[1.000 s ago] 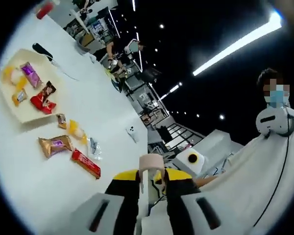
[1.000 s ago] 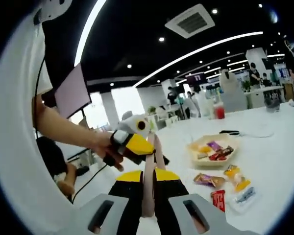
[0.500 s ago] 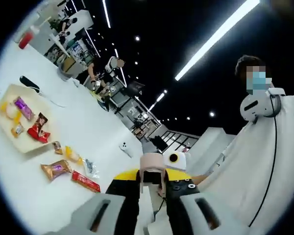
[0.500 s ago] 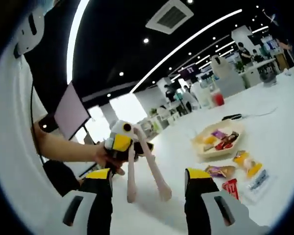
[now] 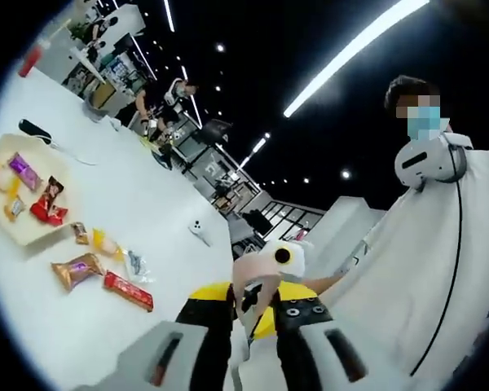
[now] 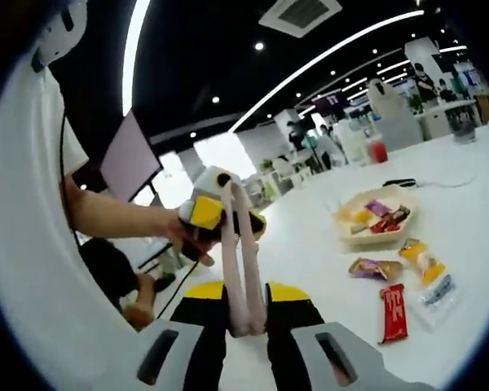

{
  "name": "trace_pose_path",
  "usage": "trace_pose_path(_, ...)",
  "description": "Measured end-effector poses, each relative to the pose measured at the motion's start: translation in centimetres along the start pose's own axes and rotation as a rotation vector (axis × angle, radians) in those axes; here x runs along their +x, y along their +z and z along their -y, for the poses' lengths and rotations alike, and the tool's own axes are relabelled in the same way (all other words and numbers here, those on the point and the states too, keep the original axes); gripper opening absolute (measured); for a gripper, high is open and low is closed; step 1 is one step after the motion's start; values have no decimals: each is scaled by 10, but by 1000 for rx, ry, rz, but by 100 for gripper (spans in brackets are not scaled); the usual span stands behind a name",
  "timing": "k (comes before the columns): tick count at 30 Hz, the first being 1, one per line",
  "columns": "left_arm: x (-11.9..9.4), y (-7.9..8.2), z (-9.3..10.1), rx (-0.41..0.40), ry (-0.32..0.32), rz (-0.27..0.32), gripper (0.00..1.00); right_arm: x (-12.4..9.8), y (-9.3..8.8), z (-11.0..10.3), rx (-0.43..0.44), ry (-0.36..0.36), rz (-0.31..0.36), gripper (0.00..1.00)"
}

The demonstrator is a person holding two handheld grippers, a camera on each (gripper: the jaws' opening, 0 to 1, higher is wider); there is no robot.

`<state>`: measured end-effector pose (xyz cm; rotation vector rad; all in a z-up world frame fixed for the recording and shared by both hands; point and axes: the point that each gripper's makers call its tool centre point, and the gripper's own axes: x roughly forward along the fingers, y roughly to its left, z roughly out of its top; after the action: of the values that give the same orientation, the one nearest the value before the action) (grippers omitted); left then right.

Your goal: Place the target food into the container with the food tongs after gripping and lifting it, then release it inside without dropping or visibly crushing the food.

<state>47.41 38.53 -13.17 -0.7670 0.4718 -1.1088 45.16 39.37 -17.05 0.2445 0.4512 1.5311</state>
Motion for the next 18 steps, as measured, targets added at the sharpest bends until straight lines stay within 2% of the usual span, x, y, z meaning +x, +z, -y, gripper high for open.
trace_pose_path(1,2,-6,-1,-29,6,-37,22,2,0,1,-37,-2,-4,16)
trace_pose_path(2,8,-14,-3,-62,10,-75,24,7,0,0,-34,2,-3,16)
trace_pose_path(4,14,-23,-7,-58,29,-116,27,14,0,0,-25,5,-6,16)
trace_pose_path(9,24,-21,-5,-45,34,-103,25,18,-7,-5,-30,19,-32,17)
trace_pose_path(11,25,-22,-12,-45,79,-119,19,17,-9,-5,-33,22,-39,17)
trace_pose_path(12,24,-21,-13,-47,82,-114,19,16,-7,-3,10,18,-29,17)
trace_pose_path(13,25,-20,-12,-90,84,-104,19,15,-6,-3,17,21,-29,17)
trace_pose_path(15,23,-18,-12,-99,88,-104,19,15,-3,-3,38,16,-18,19)
trace_pose_path(16,23,-15,-10,-82,89,-96,20,15,-1,-2,62,18,-7,22)
trace_pose_path(17,23,-11,-7,-35,73,-75,21,16,1,-4,123,23,0,25)
trace_pose_path(18,23,-7,-5,-27,65,-52,22,16,4,-4,178,36,15,27)
